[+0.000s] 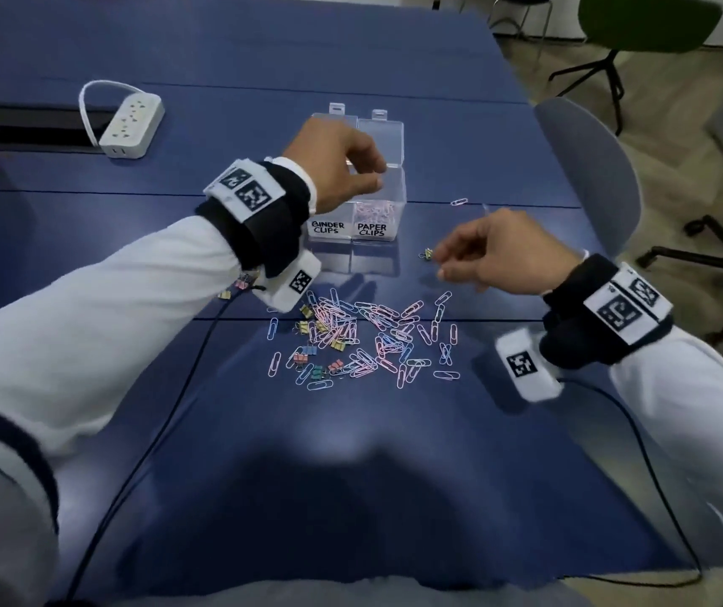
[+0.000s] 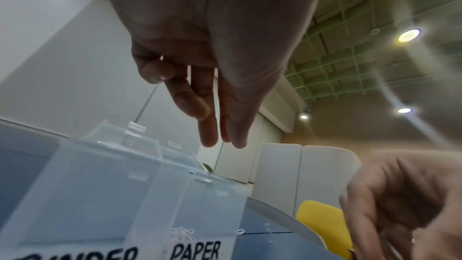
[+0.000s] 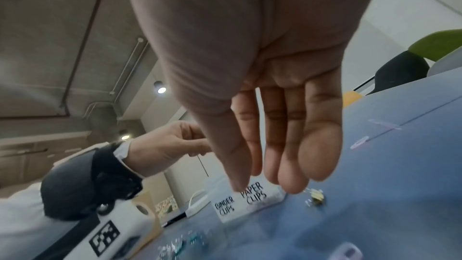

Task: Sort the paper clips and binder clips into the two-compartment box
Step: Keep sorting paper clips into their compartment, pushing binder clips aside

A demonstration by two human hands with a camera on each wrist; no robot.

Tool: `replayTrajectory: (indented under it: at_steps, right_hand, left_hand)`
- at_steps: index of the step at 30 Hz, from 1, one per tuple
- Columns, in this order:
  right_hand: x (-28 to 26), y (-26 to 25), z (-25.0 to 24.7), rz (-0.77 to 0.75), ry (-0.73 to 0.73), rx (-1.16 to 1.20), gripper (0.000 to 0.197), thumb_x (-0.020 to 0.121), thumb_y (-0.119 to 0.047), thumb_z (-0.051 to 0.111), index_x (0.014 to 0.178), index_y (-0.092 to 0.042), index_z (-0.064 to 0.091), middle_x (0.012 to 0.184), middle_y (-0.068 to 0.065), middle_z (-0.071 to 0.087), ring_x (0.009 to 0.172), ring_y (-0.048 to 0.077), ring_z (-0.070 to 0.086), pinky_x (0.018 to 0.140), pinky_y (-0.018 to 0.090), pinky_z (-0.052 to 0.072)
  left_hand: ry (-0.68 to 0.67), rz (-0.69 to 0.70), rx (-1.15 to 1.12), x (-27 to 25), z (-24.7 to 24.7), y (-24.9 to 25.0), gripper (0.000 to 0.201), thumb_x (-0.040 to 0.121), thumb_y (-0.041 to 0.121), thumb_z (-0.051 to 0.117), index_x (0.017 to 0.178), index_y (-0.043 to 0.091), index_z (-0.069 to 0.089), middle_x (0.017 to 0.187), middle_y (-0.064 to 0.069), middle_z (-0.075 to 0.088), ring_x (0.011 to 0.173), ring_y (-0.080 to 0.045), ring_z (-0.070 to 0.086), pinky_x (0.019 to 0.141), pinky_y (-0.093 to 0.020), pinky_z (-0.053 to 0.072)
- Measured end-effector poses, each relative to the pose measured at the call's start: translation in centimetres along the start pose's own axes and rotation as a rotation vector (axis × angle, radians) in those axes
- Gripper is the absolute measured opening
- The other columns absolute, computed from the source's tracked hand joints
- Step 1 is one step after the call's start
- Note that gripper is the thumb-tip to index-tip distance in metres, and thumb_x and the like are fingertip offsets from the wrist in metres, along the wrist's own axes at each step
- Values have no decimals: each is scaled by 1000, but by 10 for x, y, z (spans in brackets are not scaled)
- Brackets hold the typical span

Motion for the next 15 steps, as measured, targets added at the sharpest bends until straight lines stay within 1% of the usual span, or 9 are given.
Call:
replayTrajectory:
  at_steps: [2, 3, 4, 6, 8, 10, 12, 13, 15]
  right_hand:
    - [-13, 7, 6, 0, -33, -93, 14, 73, -25, 80, 86, -21, 74, 75, -1, 73, 52, -2, 56, 60, 6, 45]
    - [-17, 11, 6, 8, -27, -140, 13, 73, -26, 79, 84, -22, 75, 74, -4, 72, 55, -3, 58, 60, 3, 42]
    - [-17, 16, 4, 24, -11, -184, 11, 74, -27, 78, 83, -22, 75, 74, -6, 72, 60, -2, 60, 60, 4, 41]
    - [-8, 27, -8, 67, 47, -252, 7, 76, -26, 75, 83, -24, 74, 77, -5, 71, 76, 8, 65, 70, 17, 45]
    - [16, 43, -28, 121, 139, -277, 12, 79, -23, 71, 91, -23, 74, 87, 2, 72, 91, 19, 67, 85, 25, 48]
    - [42, 59, -52, 205, 223, -292, 25, 83, -15, 65, 107, -16, 71, 109, 9, 71, 108, 24, 63, 97, 29, 44]
    - [60, 70, -66, 302, 230, -318, 38, 86, -9, 57, 123, -15, 63, 128, 11, 61, 123, 27, 53, 106, 32, 40]
    - [66, 72, -68, 336, 200, -367, 42, 87, -7, 54, 128, -13, 59, 133, 13, 57, 127, 30, 49, 107, 35, 39]
    - [71, 70, -58, 380, 99, -504, 39, 88, -7, 51, 126, -5, 59, 130, 19, 57, 120, 37, 52, 98, 39, 45]
  left_hand:
    - [-37, 64, 8, -21, -4, 3, 19, 83, 34, 68, 98, 24, 72, 88, 8, 70, 58, 2, 50, 66, -11, 36]
    - [-88, 90, 6, -33, -3, 5, 17, 82, 35, 69, 97, 26, 72, 83, 10, 69, 57, 5, 51, 63, -9, 38]
    - [-160, 116, 6, -45, 0, 6, 16, 81, 35, 69, 95, 27, 72, 79, 11, 67, 57, 6, 52, 64, -9, 40]
    - [-349, 163, 25, -69, 14, 10, 18, 80, 37, 71, 96, 28, 72, 80, 12, 67, 61, 3, 55, 65, -15, 44]
    - [-498, 189, 74, -85, 30, 11, 25, 79, 40, 71, 101, 27, 70, 90, 10, 67, 67, -4, 58, 67, -19, 45]
    - [-565, 186, 136, -93, 43, 9, 33, 79, 43, 70, 108, 28, 67, 98, 8, 64, 73, -8, 58, 72, -21, 44]
    - [-590, 170, 185, -95, 51, 6, 41, 79, 47, 69, 114, 29, 62, 104, 8, 61, 78, -9, 57, 77, -24, 46]
    - [-595, 162, 202, -96, 53, 5, 43, 79, 48, 68, 117, 29, 61, 106, 7, 60, 79, -10, 57, 78, -25, 48]
    - [-597, 147, 220, -98, 55, 3, 46, 79, 48, 68, 119, 29, 59, 109, 6, 59, 81, -10, 53, 80, -26, 48]
Point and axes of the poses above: each hand's wrist, its own x-axis towards the middle knuckle, its own z-axis out of the palm, y = z × x, the point moved 5 cm from there along x, towards the middle knuckle
